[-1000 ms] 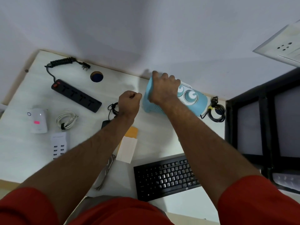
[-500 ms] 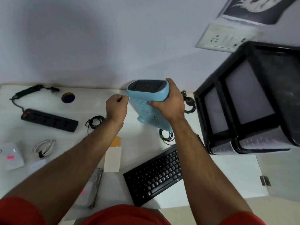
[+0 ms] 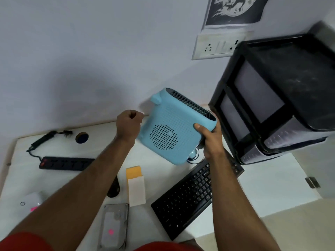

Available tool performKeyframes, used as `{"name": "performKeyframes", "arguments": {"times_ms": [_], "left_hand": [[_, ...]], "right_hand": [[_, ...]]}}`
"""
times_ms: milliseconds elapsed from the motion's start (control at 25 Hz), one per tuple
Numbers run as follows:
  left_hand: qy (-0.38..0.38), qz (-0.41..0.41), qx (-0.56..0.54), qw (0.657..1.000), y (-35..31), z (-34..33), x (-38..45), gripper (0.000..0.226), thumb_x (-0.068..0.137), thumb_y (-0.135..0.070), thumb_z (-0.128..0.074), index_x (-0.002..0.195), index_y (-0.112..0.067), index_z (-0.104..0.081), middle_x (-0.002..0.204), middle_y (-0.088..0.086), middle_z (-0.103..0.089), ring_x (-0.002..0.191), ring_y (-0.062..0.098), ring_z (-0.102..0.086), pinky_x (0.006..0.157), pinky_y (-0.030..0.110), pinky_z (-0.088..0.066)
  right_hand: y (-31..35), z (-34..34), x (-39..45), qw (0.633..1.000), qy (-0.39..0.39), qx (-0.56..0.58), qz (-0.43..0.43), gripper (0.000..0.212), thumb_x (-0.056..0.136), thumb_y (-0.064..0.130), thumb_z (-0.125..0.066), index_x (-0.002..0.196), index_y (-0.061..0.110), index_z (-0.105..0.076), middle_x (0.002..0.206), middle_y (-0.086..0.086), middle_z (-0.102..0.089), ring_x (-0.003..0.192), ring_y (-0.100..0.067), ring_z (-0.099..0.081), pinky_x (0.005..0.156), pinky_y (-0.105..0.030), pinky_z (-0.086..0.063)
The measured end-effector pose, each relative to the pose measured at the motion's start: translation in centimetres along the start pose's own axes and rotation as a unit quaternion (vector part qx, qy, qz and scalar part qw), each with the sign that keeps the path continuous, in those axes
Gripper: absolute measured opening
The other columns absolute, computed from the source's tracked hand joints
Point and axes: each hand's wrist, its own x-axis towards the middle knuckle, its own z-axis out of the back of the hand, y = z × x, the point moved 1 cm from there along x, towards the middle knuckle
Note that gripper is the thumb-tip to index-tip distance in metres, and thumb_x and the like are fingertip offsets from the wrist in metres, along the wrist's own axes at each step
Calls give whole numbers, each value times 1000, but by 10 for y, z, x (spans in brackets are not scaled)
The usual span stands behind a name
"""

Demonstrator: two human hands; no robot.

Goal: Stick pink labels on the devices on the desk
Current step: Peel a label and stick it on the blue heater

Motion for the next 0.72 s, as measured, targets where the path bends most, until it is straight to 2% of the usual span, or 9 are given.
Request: {"name": "performKeyframes", "arguments": {"times_ms": [80, 160, 280, 400, 480, 560, 720], "left_hand": [[14, -32, 46, 998, -6, 8, 4, 11, 84, -17, -62, 75, -14, -68, 85, 11, -72, 84, 32, -67, 78, 47, -57], [16, -46, 53, 997, -10, 18, 8, 10, 82, -21, -63, 74, -18, -67, 83, 7, -72, 82, 30, -68, 78, 50, -58], [23, -58, 36, 997, -15, 31, 6, 13, 85, -19, -63, 73, -23, -66, 81, 6, -71, 80, 31, -68, 74, 51, -60], [28, -80, 30, 996, -18, 38, 3, 13, 86, -18, -64, 74, -22, -68, 79, 5, -71, 78, 31, -67, 74, 48, -60], [31, -98, 42, 994, -19, 42, 2, 11, 85, -17, -65, 75, -20, -69, 77, 2, -70, 73, 23, -64, 74, 44, -57], [38, -112, 51, 992, -18, 46, 2, 10, 84, -15, -65, 77, -18, -71, 76, -1, -70, 70, 15, -61, 73, 41, -55], [82, -113, 27, 990, -22, 51, -4, 13, 86, -8, -61, 81, -12, -73, 80, 4, -71, 72, 13, -60, 70, 35, -52]], "right_hand": [[-1, -3, -1, 1000, 23, 9, -1, 69, 73, 8, -75, 135, 12, -47, 110, -6, -63, 85, -16, -64, 49, -21, -49], [-2, -6, 1, 999, 48, 14, -4, 70, 73, 7, -74, 138, 11, -46, 115, -9, -62, 93, -19, -64, 54, -24, -53], [1, -9, 6, 995, 90, 30, -2, 71, 74, 3, -70, 140, 10, -46, 117, -6, -64, 100, -16, -66, 72, -31, -57], [7, -15, 10, 992, 119, 34, -3, 64, 75, 3, -68, 134, 17, -51, 115, -3, -65, 101, -13, -66, 74, -31, -56], [7, -17, 12, 991, 126, 39, -3, 60, 75, 3, -68, 131, 20, -53, 116, -4, -65, 104, -15, -65, 78, -33, -56], [7, -20, 14, 990, 132, 44, -4, 61, 75, 4, -70, 131, 20, -53, 119, -5, -65, 108, -18, -64, 84, -36, -55], [8, -21, 14, 990, 133, 44, -9, 65, 74, 6, -71, 134, 19, -52, 119, -3, -66, 108, -17, -65, 85, -36, -56]]}}
